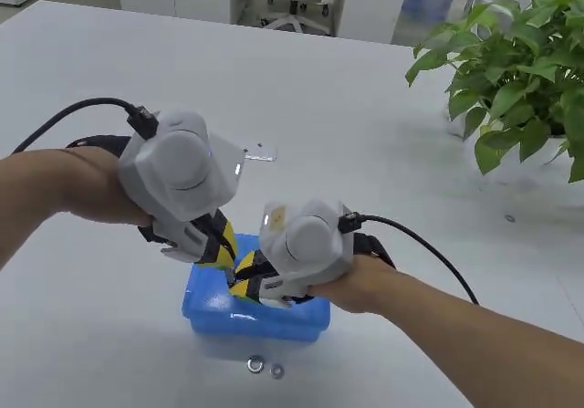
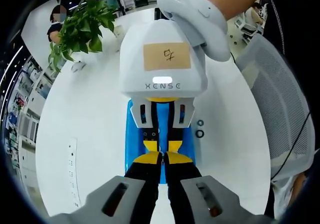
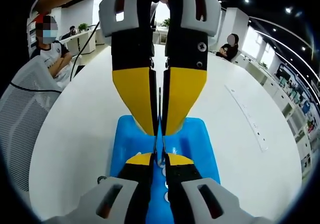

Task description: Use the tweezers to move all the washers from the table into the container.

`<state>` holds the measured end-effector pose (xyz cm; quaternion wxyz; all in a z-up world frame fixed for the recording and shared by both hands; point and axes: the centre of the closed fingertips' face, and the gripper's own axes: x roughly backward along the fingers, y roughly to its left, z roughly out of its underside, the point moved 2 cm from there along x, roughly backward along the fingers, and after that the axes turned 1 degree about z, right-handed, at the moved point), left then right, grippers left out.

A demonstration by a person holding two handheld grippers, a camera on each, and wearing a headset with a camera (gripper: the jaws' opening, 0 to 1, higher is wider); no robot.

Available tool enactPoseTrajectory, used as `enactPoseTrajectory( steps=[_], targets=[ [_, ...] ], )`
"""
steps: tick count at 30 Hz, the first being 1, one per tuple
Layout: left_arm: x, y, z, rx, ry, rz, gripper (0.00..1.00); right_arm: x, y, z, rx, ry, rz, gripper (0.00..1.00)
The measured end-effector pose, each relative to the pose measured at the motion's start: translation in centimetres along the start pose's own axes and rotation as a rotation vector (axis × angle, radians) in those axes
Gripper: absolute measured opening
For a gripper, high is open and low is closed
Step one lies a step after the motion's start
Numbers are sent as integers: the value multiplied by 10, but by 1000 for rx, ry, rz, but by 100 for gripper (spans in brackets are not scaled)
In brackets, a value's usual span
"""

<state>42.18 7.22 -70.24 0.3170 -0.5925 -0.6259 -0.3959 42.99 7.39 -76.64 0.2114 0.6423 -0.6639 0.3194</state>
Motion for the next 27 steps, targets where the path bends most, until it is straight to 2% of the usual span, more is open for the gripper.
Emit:
enactPoseTrajectory(
  steps=[11,27],
  targets=[
    [9,-2,-5,-9,6,-7,6,9,2,-7,4,-10,10,11],
    [29,-8,-21,-23,6,-22,6,28,6,-22,11,-31,37,11]
  ],
)
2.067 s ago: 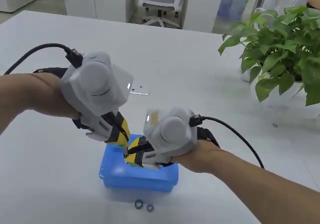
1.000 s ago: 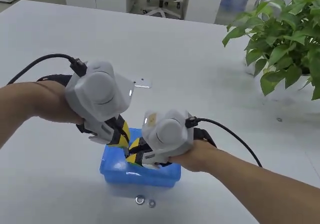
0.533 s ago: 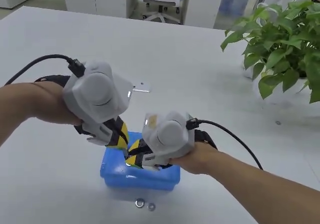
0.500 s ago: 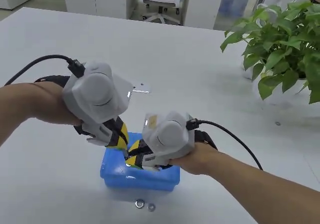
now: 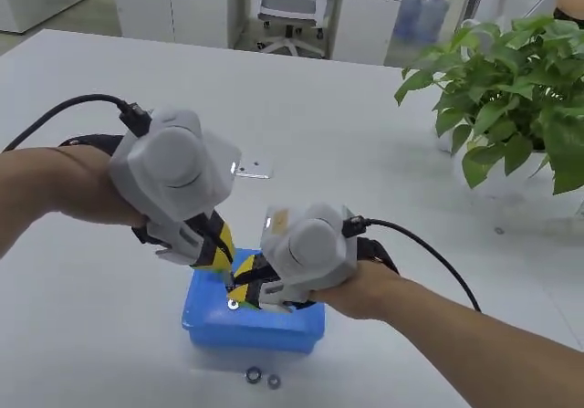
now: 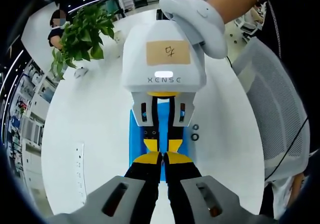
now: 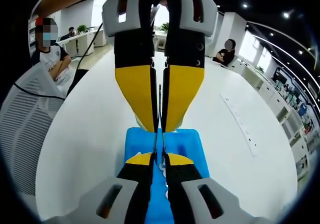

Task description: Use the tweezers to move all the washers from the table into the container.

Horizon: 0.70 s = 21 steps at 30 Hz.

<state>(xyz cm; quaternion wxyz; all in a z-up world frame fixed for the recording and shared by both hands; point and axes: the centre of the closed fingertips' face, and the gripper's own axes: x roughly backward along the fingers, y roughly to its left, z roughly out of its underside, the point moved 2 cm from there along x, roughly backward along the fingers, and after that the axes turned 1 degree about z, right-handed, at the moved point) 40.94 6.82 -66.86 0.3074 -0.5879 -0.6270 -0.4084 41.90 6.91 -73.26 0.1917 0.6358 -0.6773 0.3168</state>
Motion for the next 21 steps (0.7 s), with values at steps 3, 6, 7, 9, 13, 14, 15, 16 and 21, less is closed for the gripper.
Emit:
enactPoseTrajectory(
  steps=[3,6,7,9,13,14,15,16,21],
  targets=[
    [4,-3,-3,-2,-1,-3,6,3,2,-3,2,-4,3,11],
    [7,-6,-6,-2,-1,-4,6,7,5,-6,4,-8,7,11],
    [8,-8,-7,-2,0,-4,6,7,7,-7,5,-8,8,11],
    [11,-11,-9,0,-1,-4,6,9,9,-9,6,-11,10,11],
    [15,-16,-13,1,-2,-1,6,13,14,-13,11,-18,13,11],
    [15,-17,-14,-1,0,0,6,14,16,-15,13,-21,13,11],
    [16,-18,-15,-2,1,0,6,14,17,-16,15,-24,13,11],
    [17,-19,-16,-2,2,1,6,15,18,-17,15,-26,12,11],
    [22,-23,-22,-3,-4,3,6,21,23,-23,20,-34,15,11]
  ],
)
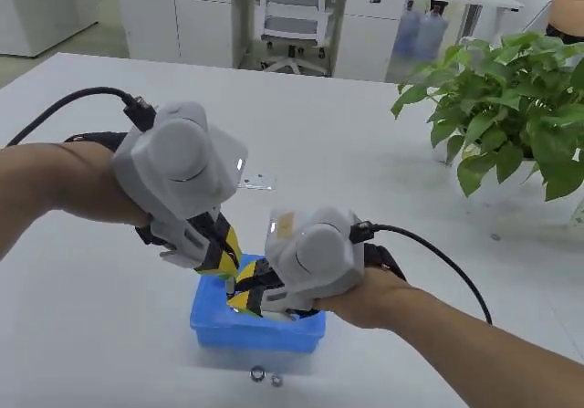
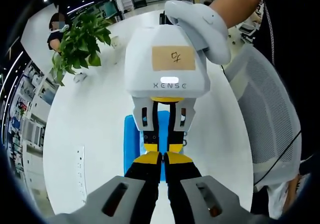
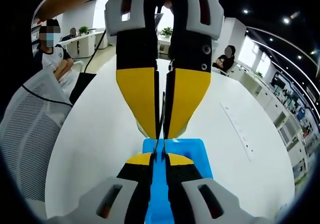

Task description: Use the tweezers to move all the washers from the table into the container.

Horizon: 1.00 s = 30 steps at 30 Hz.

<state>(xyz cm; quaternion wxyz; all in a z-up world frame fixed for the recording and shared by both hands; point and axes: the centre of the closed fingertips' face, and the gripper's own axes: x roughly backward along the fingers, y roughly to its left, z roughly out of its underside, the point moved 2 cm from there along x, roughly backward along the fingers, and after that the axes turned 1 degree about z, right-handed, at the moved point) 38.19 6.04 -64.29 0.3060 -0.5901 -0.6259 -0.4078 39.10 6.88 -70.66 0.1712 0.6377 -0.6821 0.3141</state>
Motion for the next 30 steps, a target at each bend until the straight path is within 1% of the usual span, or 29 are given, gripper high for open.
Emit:
enactPoseTrajectory(
  steps=[7,13,18,23,30],
  targets=[
    [3,-8,-7,-6,-7,3,6,8,7,-1,-2,-6,12,11],
    [6,-14,-17,-14,-17,7,6,17,13,-4,-2,-10,22,11],
    [6,-19,-23,-23,-21,9,6,23,17,-3,-2,-14,34,11],
    [1,-26,-28,-36,-23,15,6,25,23,-1,-9,-19,39,11],
    [-11,-34,-29,-40,-26,27,6,23,32,8,-15,-10,33,11]
  ],
)
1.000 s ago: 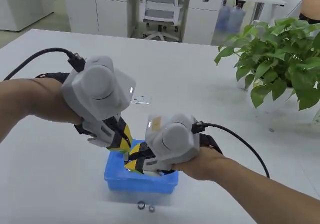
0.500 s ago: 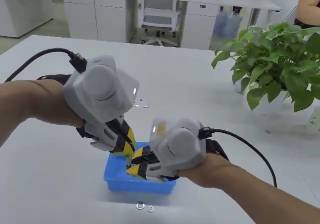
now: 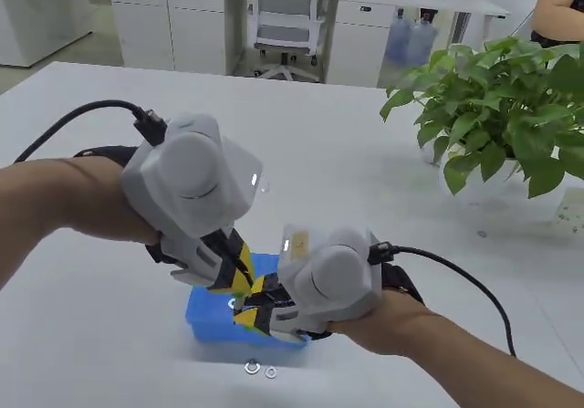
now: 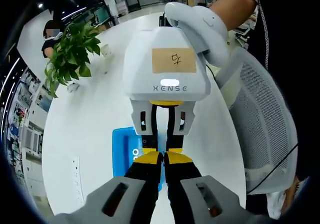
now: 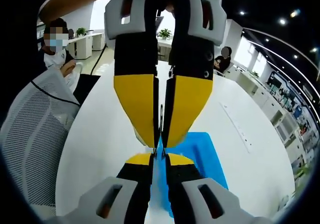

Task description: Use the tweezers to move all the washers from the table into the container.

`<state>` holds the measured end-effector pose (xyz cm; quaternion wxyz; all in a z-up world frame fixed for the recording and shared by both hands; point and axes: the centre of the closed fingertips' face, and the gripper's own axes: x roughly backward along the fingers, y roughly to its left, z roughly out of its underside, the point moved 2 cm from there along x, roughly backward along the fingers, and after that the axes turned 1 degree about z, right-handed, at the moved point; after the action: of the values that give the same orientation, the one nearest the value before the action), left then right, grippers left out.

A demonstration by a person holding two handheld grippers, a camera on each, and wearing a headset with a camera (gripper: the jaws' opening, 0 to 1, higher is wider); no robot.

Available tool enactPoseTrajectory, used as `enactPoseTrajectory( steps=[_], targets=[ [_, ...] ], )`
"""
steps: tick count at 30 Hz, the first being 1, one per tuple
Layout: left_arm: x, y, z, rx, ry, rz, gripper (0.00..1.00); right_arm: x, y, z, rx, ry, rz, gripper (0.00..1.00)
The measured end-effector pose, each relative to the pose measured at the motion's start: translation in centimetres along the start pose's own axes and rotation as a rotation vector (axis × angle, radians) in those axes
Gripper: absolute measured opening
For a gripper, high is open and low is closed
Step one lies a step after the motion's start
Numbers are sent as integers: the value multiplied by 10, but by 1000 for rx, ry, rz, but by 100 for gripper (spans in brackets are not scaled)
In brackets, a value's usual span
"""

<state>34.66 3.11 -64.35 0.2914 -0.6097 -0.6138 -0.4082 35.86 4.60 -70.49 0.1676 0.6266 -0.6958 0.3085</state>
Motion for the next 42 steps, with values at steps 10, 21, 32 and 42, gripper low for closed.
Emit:
enactPoseTrajectory(
  steps=[10,21,32,42],
  targets=[
    [-14,-8,6,6,-7,23,6,-7,13,12,-14,2,-7,11],
    [-26,-15,13,19,-15,52,6,-12,22,24,-29,7,-21,11],
    [-38,-14,20,28,-11,72,6,-17,24,37,-42,20,-23,11],
    [-49,-14,28,31,2,92,6,-23,26,49,-64,35,-30,11]
  ],
)
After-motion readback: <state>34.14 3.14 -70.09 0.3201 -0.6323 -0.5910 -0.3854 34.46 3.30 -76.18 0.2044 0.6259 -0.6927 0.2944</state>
